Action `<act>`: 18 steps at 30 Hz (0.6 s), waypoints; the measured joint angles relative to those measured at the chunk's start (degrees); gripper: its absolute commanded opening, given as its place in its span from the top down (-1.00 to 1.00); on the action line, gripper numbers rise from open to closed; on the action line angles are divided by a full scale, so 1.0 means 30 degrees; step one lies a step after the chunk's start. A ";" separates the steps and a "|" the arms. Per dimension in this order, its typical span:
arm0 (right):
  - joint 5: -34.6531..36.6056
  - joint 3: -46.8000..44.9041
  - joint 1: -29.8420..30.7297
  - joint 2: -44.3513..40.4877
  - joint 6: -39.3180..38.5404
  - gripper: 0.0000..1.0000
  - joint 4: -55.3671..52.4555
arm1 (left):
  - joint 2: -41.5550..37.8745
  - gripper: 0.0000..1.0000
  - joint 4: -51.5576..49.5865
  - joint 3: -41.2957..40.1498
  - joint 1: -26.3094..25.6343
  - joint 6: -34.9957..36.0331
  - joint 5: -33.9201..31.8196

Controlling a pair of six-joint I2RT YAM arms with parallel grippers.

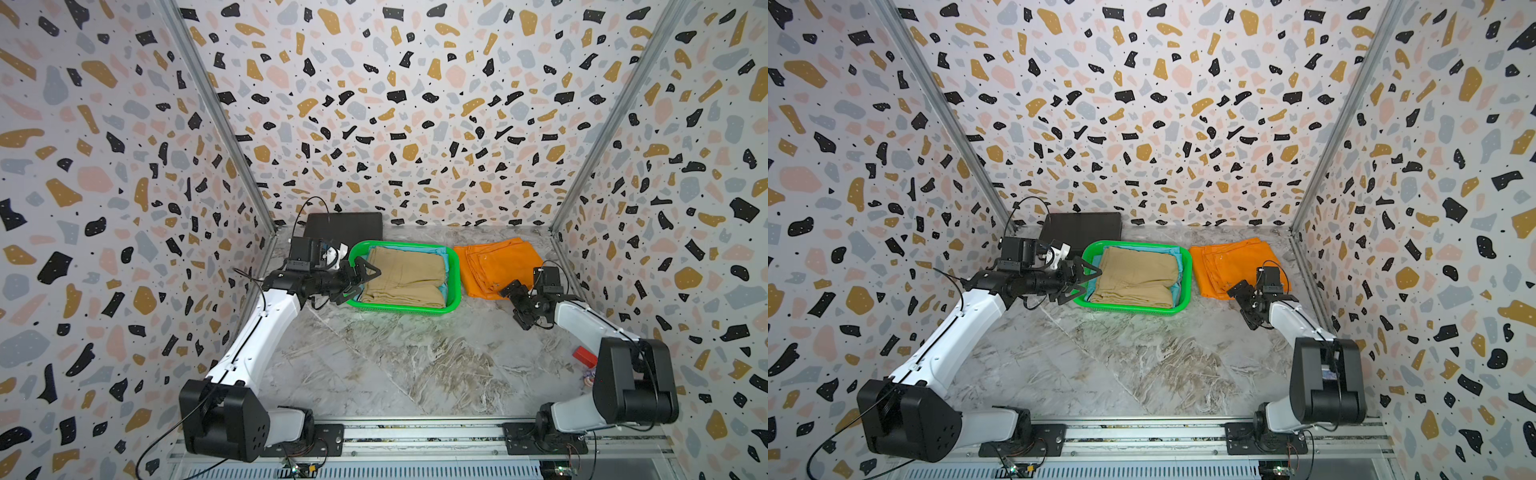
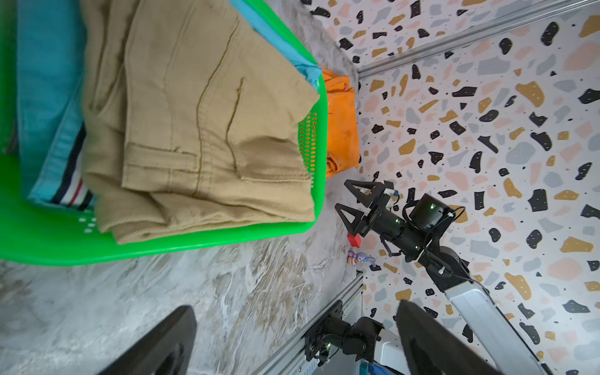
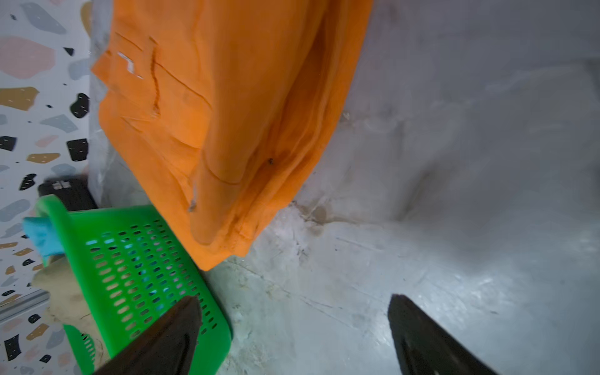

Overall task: Put the folded long pants in the basket
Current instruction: Move the long pant to the center of the board.

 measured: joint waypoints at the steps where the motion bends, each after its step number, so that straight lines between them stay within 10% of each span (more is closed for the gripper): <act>1: -0.0073 -0.0007 0.0000 0.0393 0.0044 -0.89 0.0328 | -0.0219 -1.00 0.0007 -0.0350 0.0000 -0.0080 -0.0036; 13: -0.0284 0.2040 -0.0160 0.5064 0.0299 -0.91 0.4772 | -0.0656 -1.00 0.0576 -0.0911 0.0000 -0.0364 0.0189; 18: -0.0131 0.3359 -0.0160 0.6594 0.0459 -0.20 0.5370 | -0.0656 -1.00 0.0576 -0.0903 0.0000 -0.0372 0.0299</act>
